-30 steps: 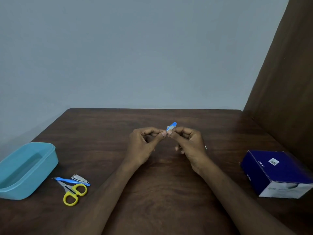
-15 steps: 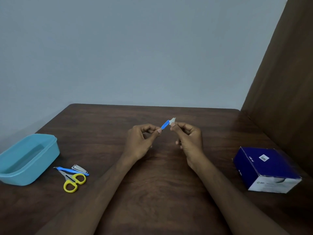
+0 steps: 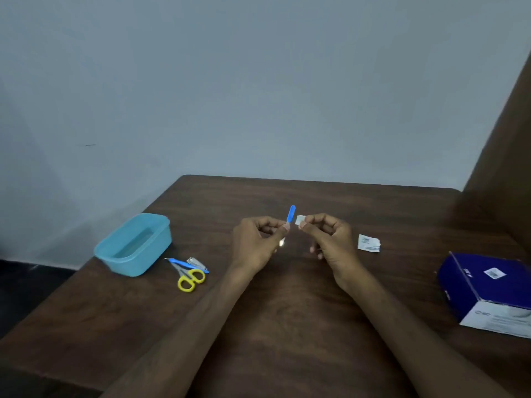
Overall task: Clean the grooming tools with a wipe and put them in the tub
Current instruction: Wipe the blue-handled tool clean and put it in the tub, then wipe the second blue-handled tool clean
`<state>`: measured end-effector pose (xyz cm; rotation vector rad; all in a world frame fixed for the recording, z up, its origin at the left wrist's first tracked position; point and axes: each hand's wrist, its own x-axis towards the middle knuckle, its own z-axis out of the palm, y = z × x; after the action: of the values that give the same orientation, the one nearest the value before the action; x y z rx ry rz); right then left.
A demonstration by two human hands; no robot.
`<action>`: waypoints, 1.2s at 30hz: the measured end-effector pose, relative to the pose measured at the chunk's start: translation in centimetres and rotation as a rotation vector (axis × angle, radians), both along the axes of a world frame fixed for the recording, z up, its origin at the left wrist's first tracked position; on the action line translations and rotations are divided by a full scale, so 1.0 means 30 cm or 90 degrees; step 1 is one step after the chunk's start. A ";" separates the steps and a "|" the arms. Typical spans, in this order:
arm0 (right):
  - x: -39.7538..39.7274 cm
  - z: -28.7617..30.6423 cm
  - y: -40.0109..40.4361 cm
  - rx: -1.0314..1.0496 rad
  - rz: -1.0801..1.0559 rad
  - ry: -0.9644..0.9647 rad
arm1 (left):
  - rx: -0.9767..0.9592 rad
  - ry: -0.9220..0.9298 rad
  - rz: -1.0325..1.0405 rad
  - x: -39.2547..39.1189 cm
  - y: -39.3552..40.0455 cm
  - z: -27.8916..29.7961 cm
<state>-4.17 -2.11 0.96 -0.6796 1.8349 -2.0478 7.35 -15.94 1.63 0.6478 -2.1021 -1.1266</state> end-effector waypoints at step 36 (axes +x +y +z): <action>0.111 -0.010 0.000 0.059 0.182 0.096 | -0.345 -0.756 0.321 0.503 -0.491 0.284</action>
<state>-0.85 -2.12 0.65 -1.0287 1.7783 -1.7601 22.44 -30.67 10.16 1.6900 -2.6957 0.2641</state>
